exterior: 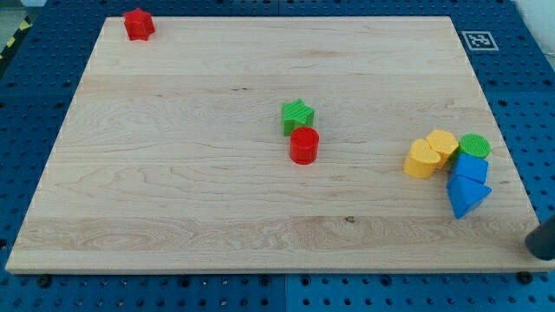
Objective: Move the blue triangle below the yellow heart
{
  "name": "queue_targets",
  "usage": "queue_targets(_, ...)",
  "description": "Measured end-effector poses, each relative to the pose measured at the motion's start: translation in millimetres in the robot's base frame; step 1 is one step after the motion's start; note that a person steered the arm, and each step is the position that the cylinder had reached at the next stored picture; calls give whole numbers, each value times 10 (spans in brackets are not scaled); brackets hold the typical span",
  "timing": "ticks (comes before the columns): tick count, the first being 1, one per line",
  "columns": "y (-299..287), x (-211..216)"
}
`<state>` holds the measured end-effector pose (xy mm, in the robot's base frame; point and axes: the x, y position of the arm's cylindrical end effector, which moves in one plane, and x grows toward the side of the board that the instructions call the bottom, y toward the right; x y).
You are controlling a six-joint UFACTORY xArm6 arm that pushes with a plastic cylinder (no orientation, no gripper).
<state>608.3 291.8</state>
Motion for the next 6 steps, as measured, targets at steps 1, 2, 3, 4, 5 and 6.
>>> queue_targets(1,37,-59)
queue_targets(2,-43,-223)
queue_targets(3,-206,-369)
queue_targets(4,-396,-477)
queue_targets(5,-638,-488)
queue_targets(6,-872,-488)
